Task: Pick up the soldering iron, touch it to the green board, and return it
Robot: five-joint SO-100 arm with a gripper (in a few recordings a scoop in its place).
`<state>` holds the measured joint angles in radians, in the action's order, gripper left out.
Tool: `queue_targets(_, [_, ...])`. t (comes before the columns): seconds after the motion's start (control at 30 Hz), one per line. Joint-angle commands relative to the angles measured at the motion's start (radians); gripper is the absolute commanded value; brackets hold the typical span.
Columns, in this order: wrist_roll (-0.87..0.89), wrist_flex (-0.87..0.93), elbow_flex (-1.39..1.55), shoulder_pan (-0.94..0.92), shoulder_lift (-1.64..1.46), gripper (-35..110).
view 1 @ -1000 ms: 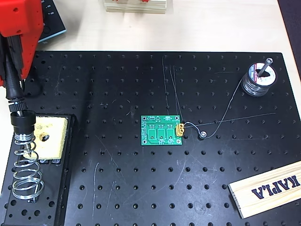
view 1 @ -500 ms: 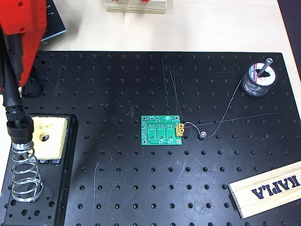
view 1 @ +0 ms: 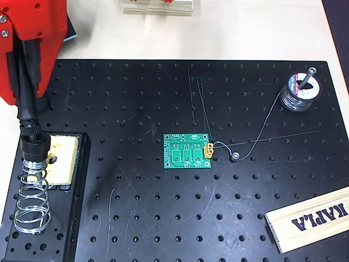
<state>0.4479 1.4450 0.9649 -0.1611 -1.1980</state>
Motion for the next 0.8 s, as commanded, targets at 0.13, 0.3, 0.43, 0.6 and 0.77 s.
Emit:
queue_targets(0.13, [0.048,-0.029,0.083,0.097,-0.072,0])
queue_targets(0.3, [0.054,-0.026,0.086,0.087,-0.083,0])
queue_targets(0.43, [0.054,-0.020,0.086,0.078,-0.084,0])
queue_targets(0.6, [0.074,-0.020,0.083,0.077,-0.086,0])
queue_targets(0.77, [0.133,-0.037,0.132,0.092,-0.123,0])
